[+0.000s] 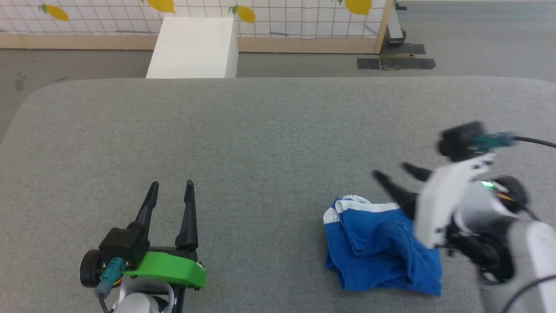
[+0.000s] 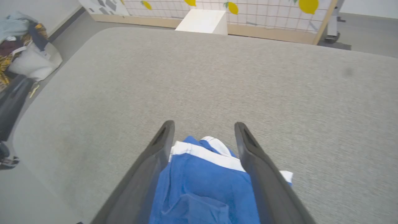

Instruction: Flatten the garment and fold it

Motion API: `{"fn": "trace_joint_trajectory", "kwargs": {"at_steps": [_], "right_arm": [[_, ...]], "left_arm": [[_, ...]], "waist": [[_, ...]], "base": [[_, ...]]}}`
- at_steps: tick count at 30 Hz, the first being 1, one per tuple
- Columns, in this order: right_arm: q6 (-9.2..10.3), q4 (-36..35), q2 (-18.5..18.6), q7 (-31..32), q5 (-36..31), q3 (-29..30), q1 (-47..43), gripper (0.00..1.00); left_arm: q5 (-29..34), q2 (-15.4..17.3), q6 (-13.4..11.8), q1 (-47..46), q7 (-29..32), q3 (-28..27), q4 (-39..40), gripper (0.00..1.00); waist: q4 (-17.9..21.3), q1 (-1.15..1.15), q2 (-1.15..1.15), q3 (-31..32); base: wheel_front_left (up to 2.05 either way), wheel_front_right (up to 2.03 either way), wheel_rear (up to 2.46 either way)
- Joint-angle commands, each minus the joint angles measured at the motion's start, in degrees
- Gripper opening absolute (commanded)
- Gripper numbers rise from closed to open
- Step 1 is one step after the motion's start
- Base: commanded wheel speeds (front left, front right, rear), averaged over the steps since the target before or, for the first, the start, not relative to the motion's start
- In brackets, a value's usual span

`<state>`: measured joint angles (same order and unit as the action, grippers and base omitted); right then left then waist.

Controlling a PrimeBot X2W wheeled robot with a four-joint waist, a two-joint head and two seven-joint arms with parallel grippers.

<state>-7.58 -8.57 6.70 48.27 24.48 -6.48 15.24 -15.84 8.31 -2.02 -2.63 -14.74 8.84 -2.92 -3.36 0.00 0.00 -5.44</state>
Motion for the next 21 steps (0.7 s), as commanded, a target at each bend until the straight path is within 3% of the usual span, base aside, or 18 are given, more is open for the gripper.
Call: {"fn": "trace_joint_trajectory", "kwargs": {"at_steps": [1, 7, 12, 21], "right_arm": [[0.09, -0.79, 0.90, -0.15, -1.54, 2.75, -2.27, 1.00], [0.09, -1.01, 2.76, 1.51, -7.63, 10.32, -9.25, 1.00], [0.09, 3.21, 3.26, 0.61, -10.35, 7.92, -12.86, 1.00], [0.09, 14.06, 2.62, -3.75, -11.65, 2.49, -10.55, 1.00]], "left_arm": [[0.48, -0.23, 0.36, 0.39, -0.26, -0.16, 0.20, 1.00], [0.87, -0.24, 0.98, 0.03, -0.26, -0.41, 0.35, 1.00], [1.26, -0.48, 1.45, -0.67, -0.26, -0.17, 0.17, 1.00], [1.73, -1.00, 2.00, -1.97, -0.26, 0.30, -0.44, 1.00]], "waist": [[0.77, 0.00, 0.00, -0.06], [1.80, 0.00, 0.00, -0.77], [1.90, 0.00, 0.00, -1.68], [0.60, 0.00, 0.00, -3.17]], "base": [[0.00, 0.00, 0.00], [0.00, 0.00, 0.00], [0.00, 0.00, 0.00], [0.00, 0.00, 0.00]]}}
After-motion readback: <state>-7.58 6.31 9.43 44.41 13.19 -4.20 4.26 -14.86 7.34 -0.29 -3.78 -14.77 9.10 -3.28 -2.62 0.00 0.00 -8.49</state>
